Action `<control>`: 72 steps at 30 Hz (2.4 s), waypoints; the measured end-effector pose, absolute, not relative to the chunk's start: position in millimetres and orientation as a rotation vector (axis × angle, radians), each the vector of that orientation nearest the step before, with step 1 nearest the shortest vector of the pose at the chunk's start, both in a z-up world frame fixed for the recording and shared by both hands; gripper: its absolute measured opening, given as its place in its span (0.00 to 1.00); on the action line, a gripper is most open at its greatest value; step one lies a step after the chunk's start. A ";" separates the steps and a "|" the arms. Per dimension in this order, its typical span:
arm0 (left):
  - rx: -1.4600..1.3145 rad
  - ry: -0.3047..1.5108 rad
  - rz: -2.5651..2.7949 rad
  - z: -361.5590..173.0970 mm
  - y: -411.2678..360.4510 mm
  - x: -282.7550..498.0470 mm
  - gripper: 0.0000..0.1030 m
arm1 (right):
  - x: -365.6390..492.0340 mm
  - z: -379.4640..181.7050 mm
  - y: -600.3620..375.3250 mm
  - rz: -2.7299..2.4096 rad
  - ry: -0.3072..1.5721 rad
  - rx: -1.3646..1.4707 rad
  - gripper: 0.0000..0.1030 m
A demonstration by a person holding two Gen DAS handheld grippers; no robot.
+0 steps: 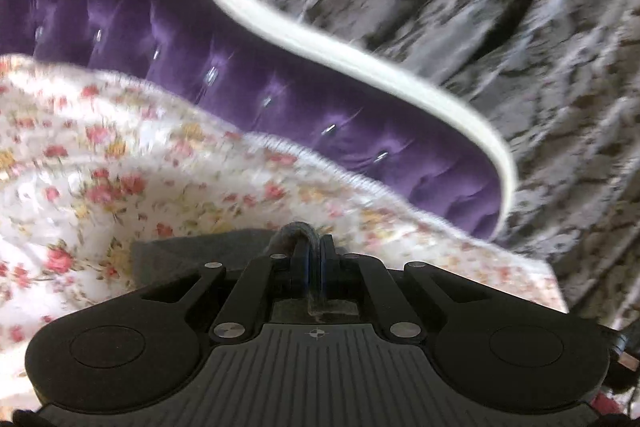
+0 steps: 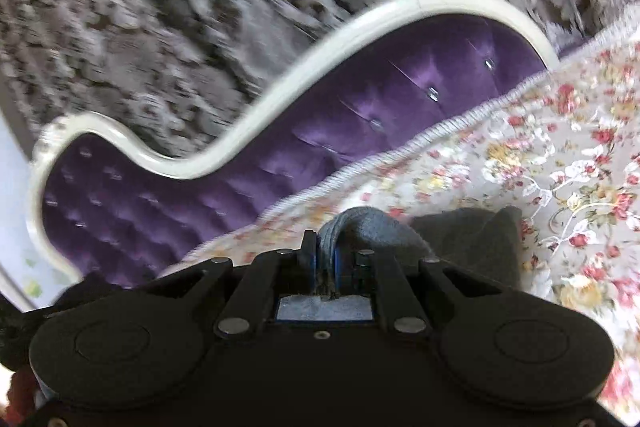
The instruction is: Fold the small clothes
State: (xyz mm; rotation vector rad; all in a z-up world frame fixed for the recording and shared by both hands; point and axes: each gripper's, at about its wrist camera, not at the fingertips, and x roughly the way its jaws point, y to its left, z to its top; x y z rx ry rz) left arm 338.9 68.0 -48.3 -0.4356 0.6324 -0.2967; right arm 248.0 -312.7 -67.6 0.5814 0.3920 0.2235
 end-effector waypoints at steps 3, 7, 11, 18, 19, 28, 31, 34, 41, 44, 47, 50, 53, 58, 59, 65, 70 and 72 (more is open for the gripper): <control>-0.421 0.681 -0.271 -70.3 63.3 361.9 0.05 | 278.3 -86.9 -313.5 0.178 0.446 0.583 0.16; -0.450 0.715 -0.219 -89.4 68.3 380.8 0.26 | 304.3 -106.1 -315.3 0.123 0.514 0.579 0.22; -0.471 0.648 -0.154 -79.3 82.1 376.1 0.49 | 310.5 -113.7 -321.2 0.090 0.520 0.594 0.41; -0.263 0.604 -0.226 -47.1 65.1 329.5 0.68 | 275.5 -87.5 -322.5 0.091 0.438 0.505 0.76; -0.212 0.608 -0.243 -47.2 56.0 320.5 0.70 | 271.1 -85.1 -316.7 0.099 0.442 0.472 0.76; 0.114 0.631 -0.289 -81.0 -14.9 305.5 0.70 | 257.7 -87.0 -222.8 0.202 0.510 0.057 0.76; 0.119 0.670 -0.204 -100.5 -6.0 322.5 0.76 | 270.6 -95.2 -205.8 0.198 0.545 -0.033 0.77; 0.090 0.632 -0.220 -108.5 3.8 323.5 0.80 | 289.7 -110.2 -207.2 0.118 0.589 -0.069 0.83; 0.097 0.616 -0.211 -109.9 0.2 321.8 0.82 | 294.5 -122.0 -217.7 0.056 0.576 0.001 0.90; 0.101 0.616 -0.209 -110.9 -0.9 321.5 0.82 | 293.8 -123.5 -220.0 0.055 0.566 0.012 0.90; 0.112 0.609 -0.201 -112.0 -2.3 321.1 0.83 | 293.6 -124.5 -221.0 0.057 0.555 0.014 0.91; 0.118 0.604 -0.195 -112.4 -3.2 321.1 0.83 | 290.5 -124.4 -220.0 0.057 0.540 0.022 0.91; 0.114 0.603 -0.197 -112.5 -1.9 320.8 0.83 | 285.3 -118.6 -218.3 0.057 0.513 0.009 0.92; 0.108 0.600 -0.200 -112.5 -1.2 320.7 0.83 | 248.0 -107.9 -198.0 0.116 0.487 -0.045 0.93; 0.108 0.599 -0.200 -112.4 -1.2 320.5 0.83 | 241.4 -111.9 -190.4 0.115 0.512 -0.086 0.93; 0.106 0.598 -0.200 -112.4 -1.5 320.5 0.83 | 210.1 -121.1 -183.1 0.122 0.573 -0.167 0.95; 0.104 0.596 -0.201 -111.9 -1.3 320.1 0.83 | 188.3 -98.7 -232.1 0.186 0.502 0.045 0.95; 0.104 0.596 -0.201 -111.9 -1.3 320.1 0.83 | 183.8 -89.9 -259.9 0.147 0.466 0.142 0.96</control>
